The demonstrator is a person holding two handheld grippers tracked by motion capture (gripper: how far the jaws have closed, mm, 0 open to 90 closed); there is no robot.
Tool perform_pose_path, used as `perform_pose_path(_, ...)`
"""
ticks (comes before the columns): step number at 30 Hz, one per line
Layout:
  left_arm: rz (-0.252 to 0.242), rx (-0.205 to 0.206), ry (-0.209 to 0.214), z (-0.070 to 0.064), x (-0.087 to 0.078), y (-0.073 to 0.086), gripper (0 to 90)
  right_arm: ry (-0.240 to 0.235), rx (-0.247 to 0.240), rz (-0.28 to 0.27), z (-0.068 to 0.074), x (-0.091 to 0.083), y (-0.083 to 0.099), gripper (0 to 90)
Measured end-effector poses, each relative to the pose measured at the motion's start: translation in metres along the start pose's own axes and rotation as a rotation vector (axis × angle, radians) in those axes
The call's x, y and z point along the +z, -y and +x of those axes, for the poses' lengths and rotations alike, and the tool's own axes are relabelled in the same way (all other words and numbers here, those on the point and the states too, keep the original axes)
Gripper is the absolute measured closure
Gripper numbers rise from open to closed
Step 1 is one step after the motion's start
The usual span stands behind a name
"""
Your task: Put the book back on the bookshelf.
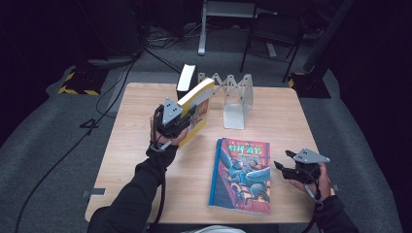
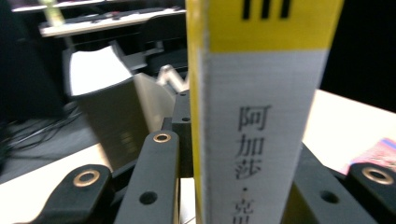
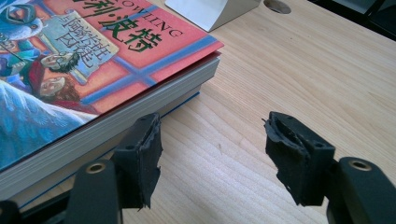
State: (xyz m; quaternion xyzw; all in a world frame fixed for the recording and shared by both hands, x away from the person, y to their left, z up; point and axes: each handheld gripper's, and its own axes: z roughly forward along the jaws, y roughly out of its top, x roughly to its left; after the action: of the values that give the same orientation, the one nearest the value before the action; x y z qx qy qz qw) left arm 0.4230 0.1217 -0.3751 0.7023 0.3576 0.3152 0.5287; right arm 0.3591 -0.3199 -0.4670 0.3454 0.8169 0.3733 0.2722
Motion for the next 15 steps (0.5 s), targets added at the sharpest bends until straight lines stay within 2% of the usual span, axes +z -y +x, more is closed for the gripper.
perform_pose_path(1, 0.0, 0.0, 0.0, 0.0, 0.0, 0.0, 74.9, 0.0, 0.0, 0.0, 0.0, 0.0, 0.0, 36.4)
perform_pose_path(4, 0.022, -0.022, -0.066, 0.002, 0.007, 0.007, 74.8, -0.002, 0.0, 0.002, 0.001, 0.001, 0.0, 36.3)
perform_pose_path(8, 0.037, -0.058, -0.087, 0.004, 0.016, 0.013, 74.8, -0.001, -0.003, 0.004, 0.001, 0.001, 0.0, 36.3)
perform_pose_path(15, 0.045, -0.073, -0.156, -0.002, 0.031, 0.016, 74.8, -0.004, 0.001, 0.008, 0.001, 0.002, 0.0, 36.3)
